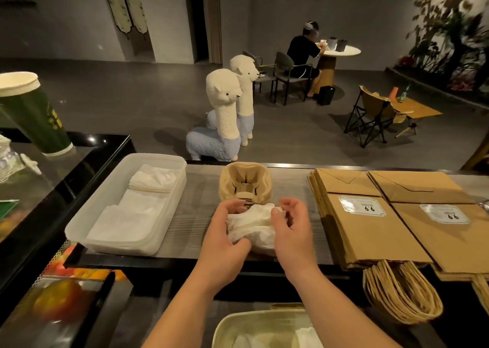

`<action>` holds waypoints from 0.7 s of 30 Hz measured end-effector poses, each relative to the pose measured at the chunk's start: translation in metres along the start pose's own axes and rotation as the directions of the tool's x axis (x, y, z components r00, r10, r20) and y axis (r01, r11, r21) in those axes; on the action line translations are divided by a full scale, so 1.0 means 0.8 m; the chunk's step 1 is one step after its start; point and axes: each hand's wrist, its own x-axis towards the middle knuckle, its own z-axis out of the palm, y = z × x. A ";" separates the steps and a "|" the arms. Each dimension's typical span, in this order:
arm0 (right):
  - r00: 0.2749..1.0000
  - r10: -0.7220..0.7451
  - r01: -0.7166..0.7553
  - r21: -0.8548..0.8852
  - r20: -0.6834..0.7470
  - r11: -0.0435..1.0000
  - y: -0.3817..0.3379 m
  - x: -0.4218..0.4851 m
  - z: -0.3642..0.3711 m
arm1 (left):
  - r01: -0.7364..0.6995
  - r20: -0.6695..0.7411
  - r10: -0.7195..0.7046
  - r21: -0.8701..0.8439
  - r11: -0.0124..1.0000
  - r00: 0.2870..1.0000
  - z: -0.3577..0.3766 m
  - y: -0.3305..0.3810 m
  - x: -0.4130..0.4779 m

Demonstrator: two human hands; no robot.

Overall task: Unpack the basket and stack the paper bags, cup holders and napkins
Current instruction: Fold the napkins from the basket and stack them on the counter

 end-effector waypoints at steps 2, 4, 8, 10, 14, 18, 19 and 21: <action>1.000 -0.010 0.009 0.048 0.019 0.999 0.000 0.002 0.000 | 0.006 0.003 -0.006 0.042 0.999 1.000 0.000 -0.001 0.001; 0.988 0.033 -0.057 0.154 0.152 0.986 0.001 0.003 -0.007 | 0.033 -0.017 -0.033 0.029 0.999 0.999 0.000 -0.002 0.002; 0.859 0.029 -0.053 0.033 0.510 0.998 0.002 0.006 -0.041 | 0.065 -0.069 -0.066 -0.007 0.998 0.995 0.002 0.002 0.002; 0.792 0.063 0.043 -0.159 0.607 0.986 -0.001 0.002 -0.053 | 0.078 -0.086 -0.079 -0.016 0.997 0.993 0.003 0.001 0.004; 0.847 0.031 0.098 -0.213 0.530 0.972 -0.001 -0.004 -0.048 | 0.089 -0.081 -0.092 -0.033 0.995 0.992 0.002 0.002 0.008; 0.947 0.011 0.050 -0.180 0.321 0.982 -0.003 0.002 -0.043 | 0.127 0.011 -0.126 -0.065 0.990 0.992 -0.007 0.001 0.008; 0.947 0.021 0.041 -0.185 0.321 0.982 -0.003 0.003 -0.044 | 0.138 0.017 -0.137 -0.077 0.987 0.990 -0.008 -0.001 0.006; 0.947 0.034 0.026 -0.182 0.319 0.983 -0.003 0.003 -0.041 | 0.138 -0.008 -0.140 -0.105 0.985 0.990 -0.007 -0.004 0.003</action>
